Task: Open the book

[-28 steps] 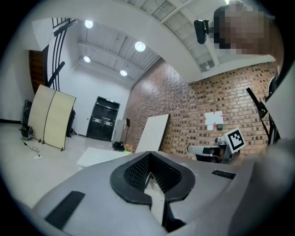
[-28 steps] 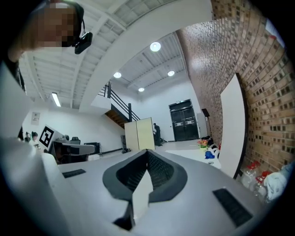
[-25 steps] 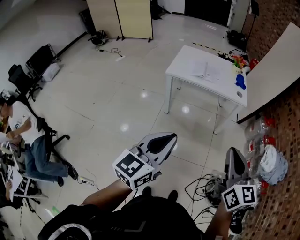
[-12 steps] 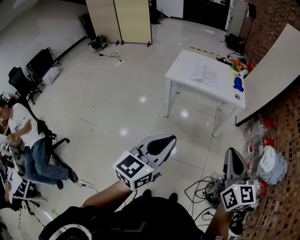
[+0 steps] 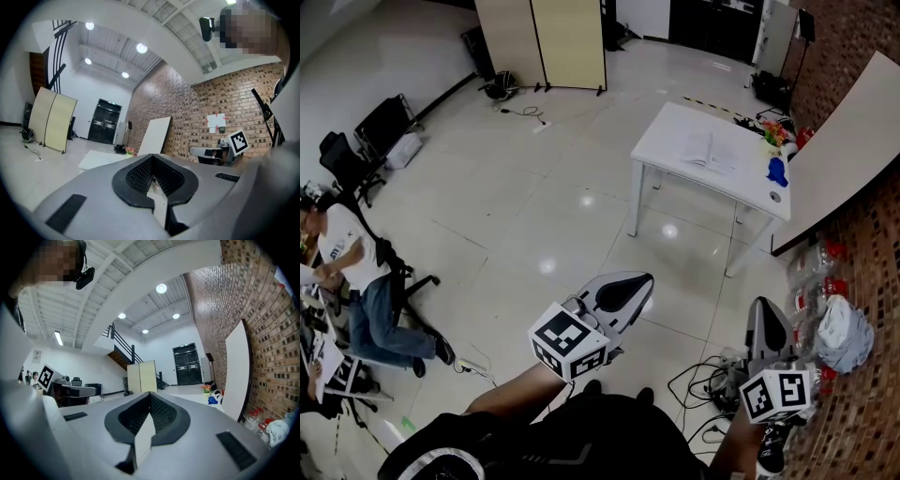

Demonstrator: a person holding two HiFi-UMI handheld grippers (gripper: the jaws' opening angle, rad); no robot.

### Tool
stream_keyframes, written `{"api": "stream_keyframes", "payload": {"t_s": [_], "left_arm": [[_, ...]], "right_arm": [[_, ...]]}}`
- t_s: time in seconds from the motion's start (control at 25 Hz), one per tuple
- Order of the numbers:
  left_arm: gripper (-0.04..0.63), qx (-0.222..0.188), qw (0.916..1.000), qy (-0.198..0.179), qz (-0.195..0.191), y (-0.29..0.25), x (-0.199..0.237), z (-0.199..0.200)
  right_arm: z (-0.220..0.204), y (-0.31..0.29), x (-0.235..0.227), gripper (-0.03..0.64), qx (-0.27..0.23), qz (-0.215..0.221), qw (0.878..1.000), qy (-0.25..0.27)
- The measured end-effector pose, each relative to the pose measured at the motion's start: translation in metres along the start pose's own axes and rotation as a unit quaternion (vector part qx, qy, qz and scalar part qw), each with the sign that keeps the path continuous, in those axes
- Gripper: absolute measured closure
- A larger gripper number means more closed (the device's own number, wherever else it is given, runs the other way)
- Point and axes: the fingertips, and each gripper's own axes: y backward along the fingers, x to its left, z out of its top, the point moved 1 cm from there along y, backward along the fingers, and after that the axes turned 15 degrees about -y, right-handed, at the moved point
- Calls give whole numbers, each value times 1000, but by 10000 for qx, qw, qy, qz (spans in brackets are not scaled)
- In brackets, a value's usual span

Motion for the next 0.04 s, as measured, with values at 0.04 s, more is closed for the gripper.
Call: {"api": "stream_keyframes", "payload": {"t_s": [0.04], "left_arm": [[600, 1, 10000, -1, 1, 0, 0, 1]], "right_arm": [[0, 0, 0, 615, 5, 0, 10000, 4]]}}
